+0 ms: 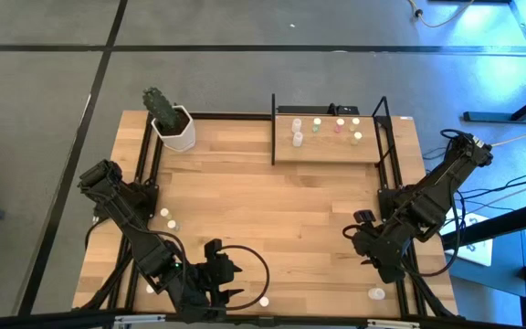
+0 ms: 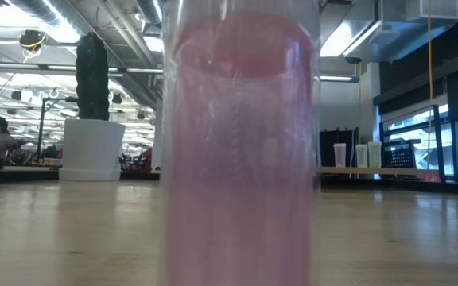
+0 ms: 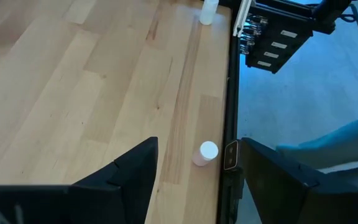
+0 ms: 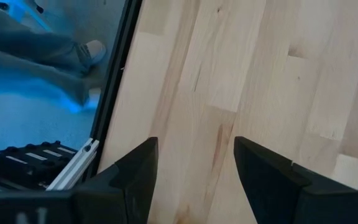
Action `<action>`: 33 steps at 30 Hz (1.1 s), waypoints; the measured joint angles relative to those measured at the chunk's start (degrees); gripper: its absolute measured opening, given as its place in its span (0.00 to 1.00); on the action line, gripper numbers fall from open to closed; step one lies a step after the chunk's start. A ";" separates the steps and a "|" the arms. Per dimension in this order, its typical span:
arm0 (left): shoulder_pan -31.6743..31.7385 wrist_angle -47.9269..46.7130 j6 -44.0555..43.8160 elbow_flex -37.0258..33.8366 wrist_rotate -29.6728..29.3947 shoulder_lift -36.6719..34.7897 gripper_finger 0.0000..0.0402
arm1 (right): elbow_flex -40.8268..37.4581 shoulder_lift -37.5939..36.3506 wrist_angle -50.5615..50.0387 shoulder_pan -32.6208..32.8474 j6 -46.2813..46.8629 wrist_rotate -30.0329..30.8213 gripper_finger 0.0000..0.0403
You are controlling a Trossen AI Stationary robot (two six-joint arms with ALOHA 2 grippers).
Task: Pick and place medicine bottles onto shelf by color
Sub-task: Put the transparent pill bottle on the shelf aligned with the other transparent pill bottles
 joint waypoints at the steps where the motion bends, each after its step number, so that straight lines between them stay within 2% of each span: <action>1: 0.00 0.00 0.00 0.00 0.00 0.00 0.55 | 0.00 0.00 0.07 0.00 0.00 0.00 0.53; 9: 0.00 0.00 0.00 0.00 0.00 0.00 0.55 | 0.00 0.00 0.31 0.00 -0.52 0.00 0.53; 15: 0.00 0.00 0.00 0.00 0.00 0.00 0.55 | 0.00 0.00 -1.21 0.00 -7.52 -0.63 0.53; 21: 0.00 -0.01 0.00 0.00 0.00 0.00 0.55 | 0.00 0.00 -1.16 0.02 -8.34 -2.71 0.53; 25: 0.00 0.00 0.00 0.00 0.00 0.00 0.55 | 0.00 0.00 -1.15 0.04 -7.52 -2.99 0.59; 33: 0.00 -0.01 0.00 0.00 0.00 0.00 0.55 | -1.61 -0.04 0.64 2.28 -9.93 -4.17 0.80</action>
